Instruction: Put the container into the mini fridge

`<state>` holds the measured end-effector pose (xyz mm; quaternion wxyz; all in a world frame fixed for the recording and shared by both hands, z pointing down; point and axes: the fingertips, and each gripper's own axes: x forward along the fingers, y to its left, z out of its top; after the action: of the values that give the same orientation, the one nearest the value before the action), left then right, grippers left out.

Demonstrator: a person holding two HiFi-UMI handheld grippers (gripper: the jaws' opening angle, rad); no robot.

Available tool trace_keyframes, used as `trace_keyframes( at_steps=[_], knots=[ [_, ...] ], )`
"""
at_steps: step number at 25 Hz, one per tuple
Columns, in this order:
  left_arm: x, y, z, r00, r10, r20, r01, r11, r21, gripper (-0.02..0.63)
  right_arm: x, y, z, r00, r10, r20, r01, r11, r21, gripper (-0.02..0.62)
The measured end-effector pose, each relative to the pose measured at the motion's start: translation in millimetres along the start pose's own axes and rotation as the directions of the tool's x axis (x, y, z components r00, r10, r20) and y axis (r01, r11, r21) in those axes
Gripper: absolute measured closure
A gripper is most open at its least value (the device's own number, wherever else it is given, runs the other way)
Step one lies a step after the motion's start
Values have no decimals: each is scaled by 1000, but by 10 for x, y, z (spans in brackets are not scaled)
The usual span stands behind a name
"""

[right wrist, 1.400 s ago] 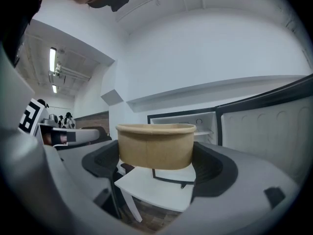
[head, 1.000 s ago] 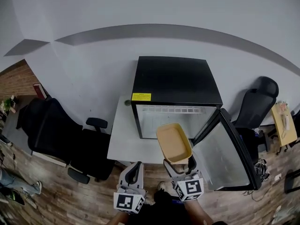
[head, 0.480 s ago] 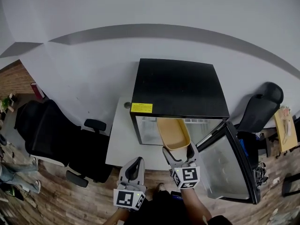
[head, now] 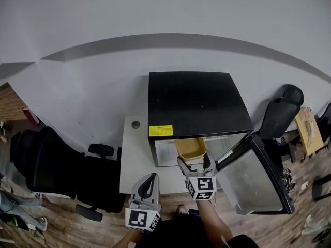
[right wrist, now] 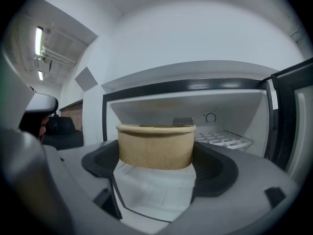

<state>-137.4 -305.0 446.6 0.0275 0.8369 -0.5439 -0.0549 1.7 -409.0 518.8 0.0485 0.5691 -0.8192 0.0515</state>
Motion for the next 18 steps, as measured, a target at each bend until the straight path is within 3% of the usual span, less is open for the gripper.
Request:
trace_keyframes(
  at_steps=[18],
  knots=[
    [42,241,-13,1000,-2,-11,2,1000,-1,598,584,22,-121,998,-50,-42,49,999,-13,106]
  ],
)
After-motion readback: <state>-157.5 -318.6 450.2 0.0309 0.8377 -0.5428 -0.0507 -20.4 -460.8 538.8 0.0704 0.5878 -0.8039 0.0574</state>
